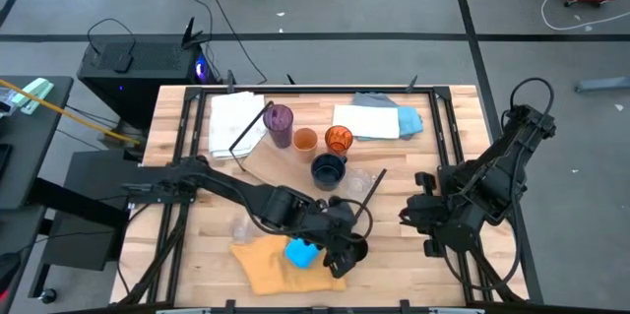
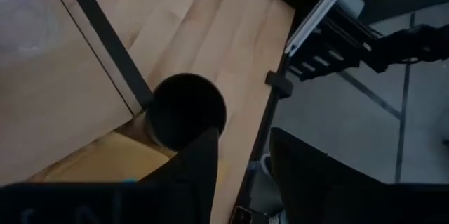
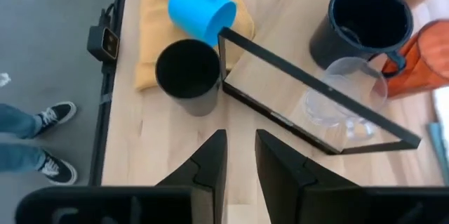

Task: Stack small to large cups/mugs on shelf
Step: Put the black cup on the shelf

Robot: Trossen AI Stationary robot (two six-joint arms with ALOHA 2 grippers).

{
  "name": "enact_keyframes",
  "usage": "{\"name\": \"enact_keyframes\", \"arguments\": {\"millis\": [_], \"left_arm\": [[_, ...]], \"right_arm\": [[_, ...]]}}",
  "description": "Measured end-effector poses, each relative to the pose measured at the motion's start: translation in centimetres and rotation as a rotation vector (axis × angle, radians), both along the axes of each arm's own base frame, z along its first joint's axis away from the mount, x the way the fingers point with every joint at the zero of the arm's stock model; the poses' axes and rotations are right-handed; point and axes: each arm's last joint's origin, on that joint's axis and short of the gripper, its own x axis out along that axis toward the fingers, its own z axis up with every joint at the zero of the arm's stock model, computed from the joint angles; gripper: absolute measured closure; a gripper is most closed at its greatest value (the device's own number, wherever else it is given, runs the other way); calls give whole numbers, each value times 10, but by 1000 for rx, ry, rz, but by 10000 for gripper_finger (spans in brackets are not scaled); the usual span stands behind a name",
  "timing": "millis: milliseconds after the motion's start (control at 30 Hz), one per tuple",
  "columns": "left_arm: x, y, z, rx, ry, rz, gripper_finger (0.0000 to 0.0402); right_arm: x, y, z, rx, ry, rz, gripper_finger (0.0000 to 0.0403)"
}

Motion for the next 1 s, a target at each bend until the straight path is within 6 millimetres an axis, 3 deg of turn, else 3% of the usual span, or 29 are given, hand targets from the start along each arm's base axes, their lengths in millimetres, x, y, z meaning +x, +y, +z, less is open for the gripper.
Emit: {"name": "enact_keyframes", "arguments": {"millis": [167, 400, 600, 1000], "left_arm": [[3, -3, -8, -55, 45, 6, 234], [5, -7, -5, -84, 4, 19, 208], [9, -8, 0, -171, -42, 76, 214], [29, 2, -10, -235, -102, 256, 224]], "right_arm": [[-2, 2, 0, 38, 14, -18, 321], [-8, 7, 0, -15, 14, 85, 321], [-16, 15, 0, -60, 12, 200, 321], [-28, 25, 0, -86, 7, 302, 321]]}}
